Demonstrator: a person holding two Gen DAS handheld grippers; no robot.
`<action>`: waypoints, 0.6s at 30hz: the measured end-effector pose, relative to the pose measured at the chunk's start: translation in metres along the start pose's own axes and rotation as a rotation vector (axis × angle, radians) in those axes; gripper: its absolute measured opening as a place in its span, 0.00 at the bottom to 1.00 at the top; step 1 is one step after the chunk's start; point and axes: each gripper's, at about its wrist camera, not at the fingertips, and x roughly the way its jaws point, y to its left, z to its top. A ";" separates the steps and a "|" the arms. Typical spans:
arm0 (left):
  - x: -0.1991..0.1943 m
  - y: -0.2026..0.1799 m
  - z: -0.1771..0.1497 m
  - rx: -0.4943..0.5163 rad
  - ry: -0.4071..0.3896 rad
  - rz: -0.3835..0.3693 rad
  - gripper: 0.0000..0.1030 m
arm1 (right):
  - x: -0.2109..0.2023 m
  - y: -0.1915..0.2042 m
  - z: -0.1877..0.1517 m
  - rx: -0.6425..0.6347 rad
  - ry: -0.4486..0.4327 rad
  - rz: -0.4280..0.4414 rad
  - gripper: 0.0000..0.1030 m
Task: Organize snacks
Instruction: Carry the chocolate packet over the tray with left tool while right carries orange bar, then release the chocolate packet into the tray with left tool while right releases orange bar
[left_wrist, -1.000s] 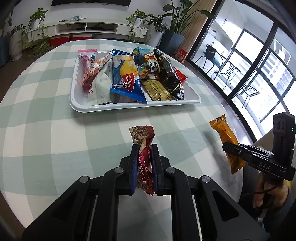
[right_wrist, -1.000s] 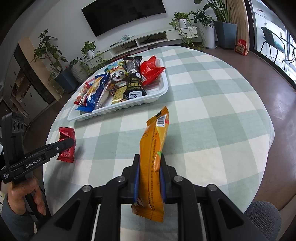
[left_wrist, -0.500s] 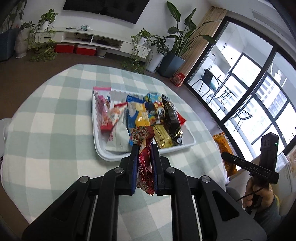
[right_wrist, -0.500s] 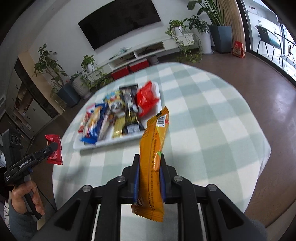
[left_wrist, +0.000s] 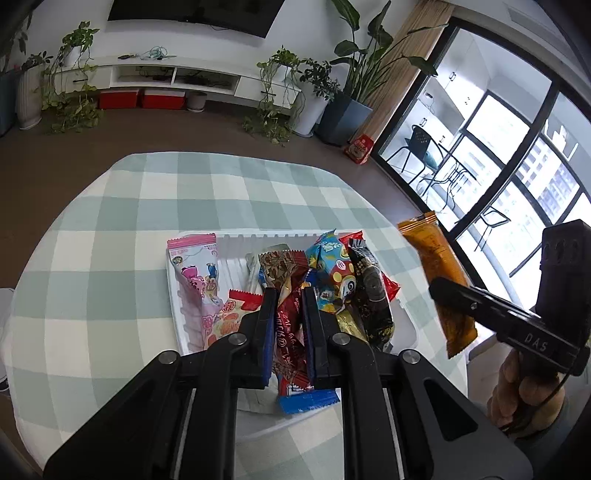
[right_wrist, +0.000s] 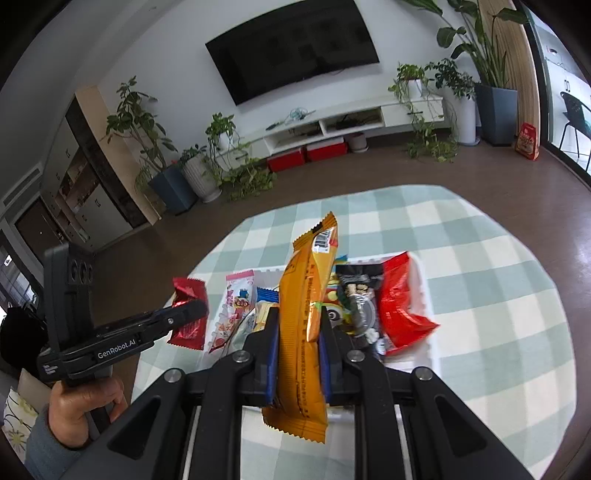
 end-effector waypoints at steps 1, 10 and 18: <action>0.005 0.002 0.001 -0.003 0.005 0.001 0.11 | 0.010 -0.001 -0.001 0.006 0.014 0.001 0.19; 0.049 0.018 0.006 0.000 0.047 0.029 0.12 | 0.065 0.009 -0.013 -0.047 0.093 -0.028 0.19; 0.071 0.017 0.006 0.020 0.070 0.034 0.16 | 0.089 -0.003 -0.024 -0.053 0.146 -0.067 0.19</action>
